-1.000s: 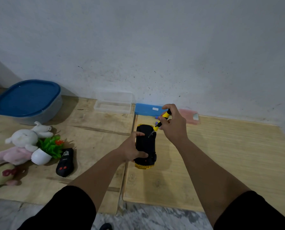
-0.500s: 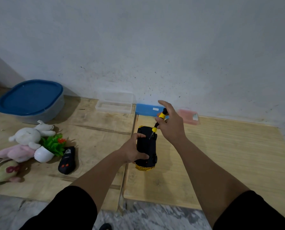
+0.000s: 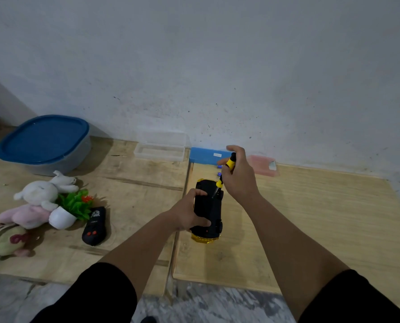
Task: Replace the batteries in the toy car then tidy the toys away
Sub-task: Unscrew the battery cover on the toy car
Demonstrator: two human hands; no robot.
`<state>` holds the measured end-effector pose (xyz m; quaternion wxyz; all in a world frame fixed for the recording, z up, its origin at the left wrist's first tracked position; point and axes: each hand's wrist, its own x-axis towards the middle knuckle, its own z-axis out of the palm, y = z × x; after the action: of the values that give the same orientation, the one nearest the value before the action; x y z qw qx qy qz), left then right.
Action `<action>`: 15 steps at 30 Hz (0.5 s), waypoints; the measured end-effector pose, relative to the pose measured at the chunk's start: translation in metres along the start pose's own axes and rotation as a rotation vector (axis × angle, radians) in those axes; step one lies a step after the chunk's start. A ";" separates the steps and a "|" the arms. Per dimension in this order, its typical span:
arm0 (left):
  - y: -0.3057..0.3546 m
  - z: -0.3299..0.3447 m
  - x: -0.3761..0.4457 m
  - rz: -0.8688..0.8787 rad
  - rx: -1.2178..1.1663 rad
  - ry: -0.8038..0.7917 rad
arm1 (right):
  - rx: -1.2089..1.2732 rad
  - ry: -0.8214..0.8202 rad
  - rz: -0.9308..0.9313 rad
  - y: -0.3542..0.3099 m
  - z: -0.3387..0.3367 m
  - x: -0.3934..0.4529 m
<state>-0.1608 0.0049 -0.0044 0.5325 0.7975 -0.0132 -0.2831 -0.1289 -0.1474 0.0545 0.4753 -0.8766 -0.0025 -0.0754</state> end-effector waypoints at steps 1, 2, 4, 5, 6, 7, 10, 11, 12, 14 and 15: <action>0.001 0.001 0.000 0.003 0.005 -0.008 | -0.001 -0.009 -0.008 -0.001 0.001 0.000; 0.001 0.002 0.001 0.007 0.010 -0.009 | -0.009 -0.013 -0.028 -0.001 0.002 -0.001; 0.001 0.002 0.001 0.010 0.021 -0.003 | -0.037 -0.008 -0.070 -0.001 0.002 -0.001; 0.000 0.001 0.002 0.008 0.024 -0.001 | -0.054 -0.010 -0.076 -0.001 0.001 -0.001; -0.001 0.001 0.003 0.006 0.027 0.002 | -0.065 -0.011 -0.075 0.000 0.000 0.000; -0.001 0.001 0.004 0.005 0.031 0.004 | -0.063 -0.009 -0.071 -0.001 -0.001 0.000; -0.001 0.002 0.007 0.001 0.031 -0.012 | 0.003 0.018 -0.050 -0.002 0.001 0.000; -0.001 0.003 0.008 -0.003 0.027 -0.019 | 0.018 0.022 -0.040 -0.002 0.002 0.001; 0.000 0.004 0.009 -0.007 0.021 -0.021 | 0.023 0.021 -0.038 -0.002 0.003 0.001; 0.001 0.005 0.011 -0.011 0.001 -0.012 | 0.018 0.019 -0.057 -0.002 0.002 0.003; 0.001 0.005 0.011 -0.010 -0.005 -0.006 | 0.001 0.024 -0.073 -0.002 0.002 0.003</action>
<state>-0.1531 -0.0032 -0.0098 0.5332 0.7954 -0.0101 -0.2880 -0.1255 -0.1451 0.0558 0.4726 -0.8747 -0.0289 -0.1032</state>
